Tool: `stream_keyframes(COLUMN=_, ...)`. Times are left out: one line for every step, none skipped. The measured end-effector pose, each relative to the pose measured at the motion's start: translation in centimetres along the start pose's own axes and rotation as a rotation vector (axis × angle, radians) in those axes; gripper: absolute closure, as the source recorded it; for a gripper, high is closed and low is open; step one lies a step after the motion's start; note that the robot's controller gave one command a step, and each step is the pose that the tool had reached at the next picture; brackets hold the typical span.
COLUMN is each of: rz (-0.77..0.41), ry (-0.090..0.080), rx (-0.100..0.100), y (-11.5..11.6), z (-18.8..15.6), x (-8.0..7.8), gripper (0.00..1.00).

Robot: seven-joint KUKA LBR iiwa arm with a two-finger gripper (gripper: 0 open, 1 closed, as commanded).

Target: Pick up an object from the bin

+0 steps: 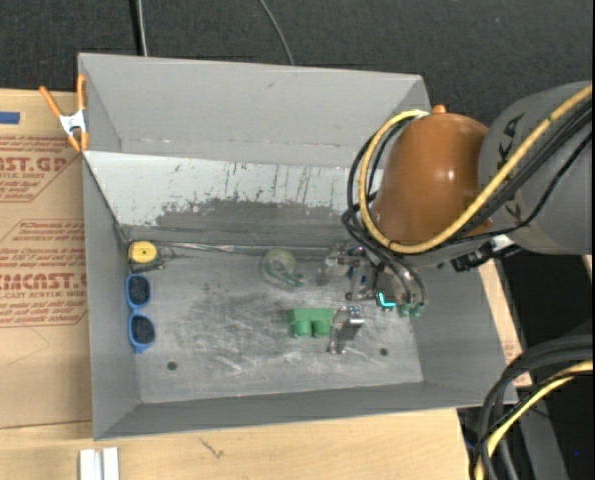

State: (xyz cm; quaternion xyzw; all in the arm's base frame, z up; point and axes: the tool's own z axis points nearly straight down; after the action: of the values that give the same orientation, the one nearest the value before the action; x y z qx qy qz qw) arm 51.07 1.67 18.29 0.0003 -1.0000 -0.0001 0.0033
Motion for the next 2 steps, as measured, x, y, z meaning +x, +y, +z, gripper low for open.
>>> stream_keyframes(rz=-0.027, ry=0.000, rx=0.001, y=-5.6, z=10.4, x=-0.3, gripper=0.00)
stream_keyframes(rz=-0.191, ry=-0.014, rx=0.002, y=-0.5, z=10.7, x=-0.9, gripper=0.00)
